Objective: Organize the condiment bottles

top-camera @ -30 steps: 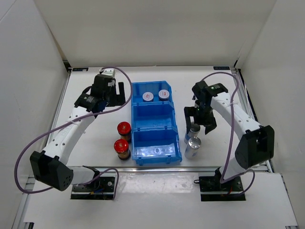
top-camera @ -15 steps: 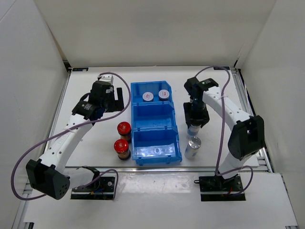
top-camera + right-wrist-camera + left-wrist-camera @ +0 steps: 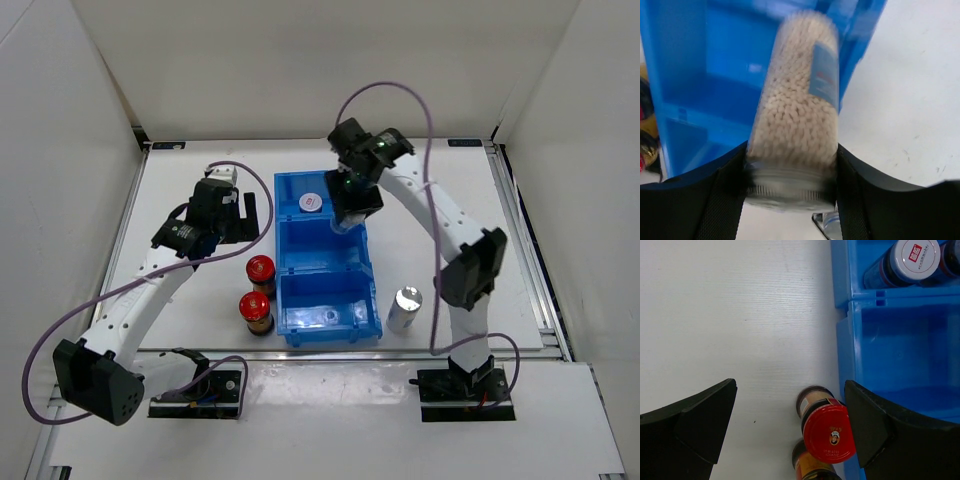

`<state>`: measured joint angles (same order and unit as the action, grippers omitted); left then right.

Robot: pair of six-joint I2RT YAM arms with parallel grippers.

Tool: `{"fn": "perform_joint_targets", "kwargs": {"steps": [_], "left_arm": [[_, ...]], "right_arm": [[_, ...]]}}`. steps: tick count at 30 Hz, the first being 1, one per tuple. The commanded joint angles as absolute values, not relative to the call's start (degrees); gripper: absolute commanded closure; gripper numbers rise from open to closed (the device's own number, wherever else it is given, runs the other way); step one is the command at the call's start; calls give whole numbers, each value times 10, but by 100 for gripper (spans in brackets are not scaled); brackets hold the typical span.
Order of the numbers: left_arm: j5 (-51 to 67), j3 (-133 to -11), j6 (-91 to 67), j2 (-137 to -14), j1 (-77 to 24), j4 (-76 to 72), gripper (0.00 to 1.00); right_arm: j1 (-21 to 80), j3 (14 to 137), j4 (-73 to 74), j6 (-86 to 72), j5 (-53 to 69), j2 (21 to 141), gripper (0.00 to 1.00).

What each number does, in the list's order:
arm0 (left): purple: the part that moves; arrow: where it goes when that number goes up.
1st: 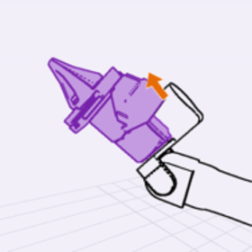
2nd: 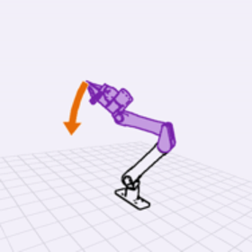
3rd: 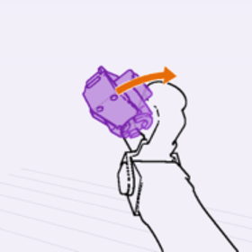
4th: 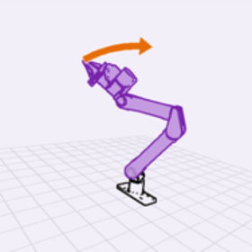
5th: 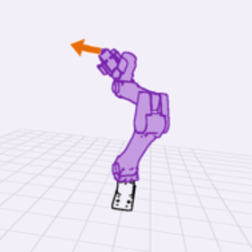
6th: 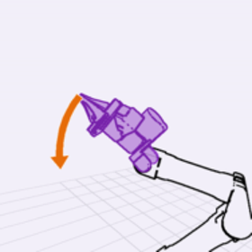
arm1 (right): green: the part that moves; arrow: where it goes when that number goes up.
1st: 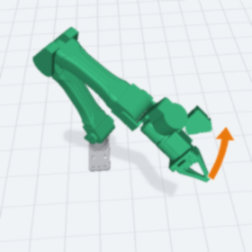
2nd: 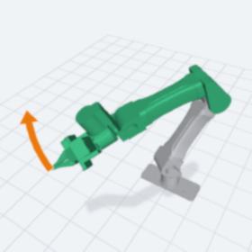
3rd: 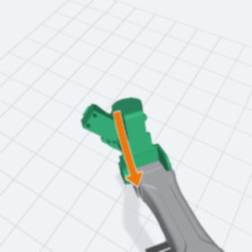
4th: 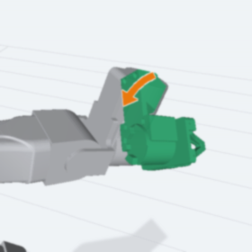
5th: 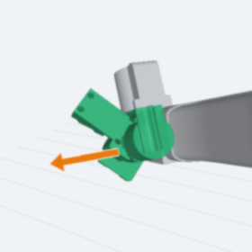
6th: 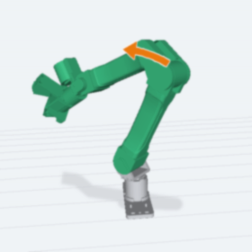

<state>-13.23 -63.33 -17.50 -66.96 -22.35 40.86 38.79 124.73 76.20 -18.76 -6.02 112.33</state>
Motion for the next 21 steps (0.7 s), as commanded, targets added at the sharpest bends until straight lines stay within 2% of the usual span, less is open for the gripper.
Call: {"fn": "perform_joint_targets", "kwargs": {"steps": [1, 5, 8, 13, 15, 16, 21], "left_arm": [[-146, -629, -179, -648, -226, 404, 0], [-151, -624, -179, -642, -231, 404, 0], [-151, -619, -179, -642, -231, 404, 0], [-156, -619, -179, -637, -231, 404, 0], [-156, -619, -179, -637, -231, 404, 0], [-156, -614, -179, -637, -231, 404, 0], [-156, -608, -179, -637, -231, 404, 0]], "right_arm": [[388, 1285, 865, -168, -48, 1190, 90], [388, 1300, 865, -163, -40, 1233, 90], [388, 1300, 851, -157, -35, 1252, 85], [388, 1309, 851, -156, -48, 1245, 85], [388, 1297, 844, -156, -54, 1238, 76], [388, 1289, 844, -156, -61, 1238, 61], [388, 1281, 844, -156, -75, 1252, 31]]}}
